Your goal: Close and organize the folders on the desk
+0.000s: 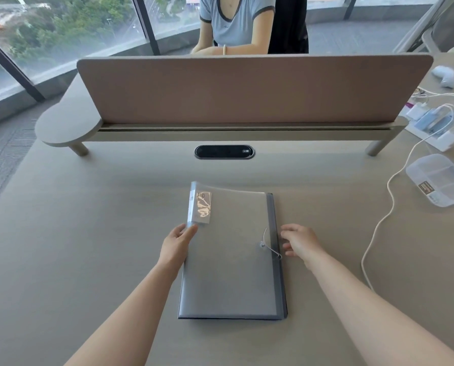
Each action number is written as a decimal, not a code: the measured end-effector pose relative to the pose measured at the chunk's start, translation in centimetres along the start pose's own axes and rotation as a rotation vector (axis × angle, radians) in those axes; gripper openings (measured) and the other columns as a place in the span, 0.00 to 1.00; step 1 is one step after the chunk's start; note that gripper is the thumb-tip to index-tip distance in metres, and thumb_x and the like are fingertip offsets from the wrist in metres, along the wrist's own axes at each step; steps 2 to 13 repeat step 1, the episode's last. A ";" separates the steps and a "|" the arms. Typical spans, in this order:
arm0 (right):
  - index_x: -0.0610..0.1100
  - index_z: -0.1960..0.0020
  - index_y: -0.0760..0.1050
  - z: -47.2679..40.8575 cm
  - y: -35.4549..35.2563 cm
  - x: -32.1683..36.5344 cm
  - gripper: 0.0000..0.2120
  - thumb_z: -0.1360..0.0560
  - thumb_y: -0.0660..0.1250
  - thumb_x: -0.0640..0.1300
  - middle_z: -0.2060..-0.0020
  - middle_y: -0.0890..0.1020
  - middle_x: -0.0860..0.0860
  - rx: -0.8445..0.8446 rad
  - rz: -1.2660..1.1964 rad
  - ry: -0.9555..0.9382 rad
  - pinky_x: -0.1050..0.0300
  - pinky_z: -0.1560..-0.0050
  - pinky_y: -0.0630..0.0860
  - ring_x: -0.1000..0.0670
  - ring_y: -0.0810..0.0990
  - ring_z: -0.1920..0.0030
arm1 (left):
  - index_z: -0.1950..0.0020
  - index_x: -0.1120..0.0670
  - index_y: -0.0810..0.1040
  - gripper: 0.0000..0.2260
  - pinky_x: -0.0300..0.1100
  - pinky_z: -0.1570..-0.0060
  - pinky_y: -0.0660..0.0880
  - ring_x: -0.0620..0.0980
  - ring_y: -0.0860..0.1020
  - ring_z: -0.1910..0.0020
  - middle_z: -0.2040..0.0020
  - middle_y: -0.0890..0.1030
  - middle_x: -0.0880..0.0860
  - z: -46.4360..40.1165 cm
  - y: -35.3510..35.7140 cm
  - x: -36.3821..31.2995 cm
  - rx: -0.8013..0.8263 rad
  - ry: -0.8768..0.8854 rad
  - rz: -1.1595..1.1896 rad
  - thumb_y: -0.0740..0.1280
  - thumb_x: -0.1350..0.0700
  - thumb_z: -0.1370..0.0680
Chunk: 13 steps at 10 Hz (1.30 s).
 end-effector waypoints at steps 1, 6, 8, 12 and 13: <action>0.45 0.47 0.79 0.7 -0.7 1.4 0.07 0.24 0.65 0.39 0.58 0.80 0.50 -0.017 -0.034 -0.076 0.49 0.60 0.79 0.48 0.77 0.64 | 0.28 0.51 0.72 0.27 0.52 0.34 0.71 0.54 0.75 0.35 0.33 0.77 0.51 0.5 -1.5 0.2 -0.077 -0.016 -0.011 0.67 0.41 0.24; 0.45 0.47 0.79 0.7 -0.7 1.4 0.07 0.24 0.65 0.39 0.58 0.80 0.50 -0.017 -0.034 -0.076 0.49 0.60 0.79 0.48 0.77 0.64 | 0.28 0.51 0.72 0.27 0.52 0.34 0.71 0.54 0.75 0.35 0.33 0.77 0.51 0.5 -1.5 0.2 -0.077 -0.016 -0.011 0.67 0.41 0.24; 0.45 0.47 0.79 0.7 -0.7 1.4 0.07 0.24 0.65 0.39 0.58 0.80 0.50 -0.017 -0.034 -0.076 0.49 0.60 0.79 0.48 0.77 0.64 | 0.28 0.51 0.72 0.27 0.52 0.34 0.71 0.54 0.75 0.35 0.33 0.77 0.51 0.5 -1.5 0.2 -0.077 -0.016 -0.011 0.67 0.41 0.24; 0.45 0.47 0.79 0.7 -0.7 1.4 0.07 0.24 0.65 0.39 0.58 0.80 0.50 -0.017 -0.034 -0.076 0.49 0.60 0.79 0.48 0.77 0.64 | 0.28 0.51 0.72 0.27 0.52 0.34 0.71 0.54 0.75 0.35 0.33 0.77 0.51 0.5 -1.5 0.2 -0.077 -0.016 -0.011 0.67 0.41 0.24; 0.45 0.47 0.79 0.7 -0.7 1.4 0.07 0.24 0.65 0.39 0.58 0.80 0.50 -0.017 -0.034 -0.076 0.49 0.60 0.79 0.48 0.77 0.64 | 0.28 0.51 0.72 0.27 0.52 0.34 0.71 0.54 0.75 0.35 0.33 0.77 0.51 0.5 -1.5 0.2 -0.077 -0.016 -0.011 0.67 0.41 0.24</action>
Point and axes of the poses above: each hand's wrist, its own z-axis away from the middle knuckle, its own y-axis out of the palm, x = y × z, the point moved 5 cm from there along -z, towards the middle knuckle
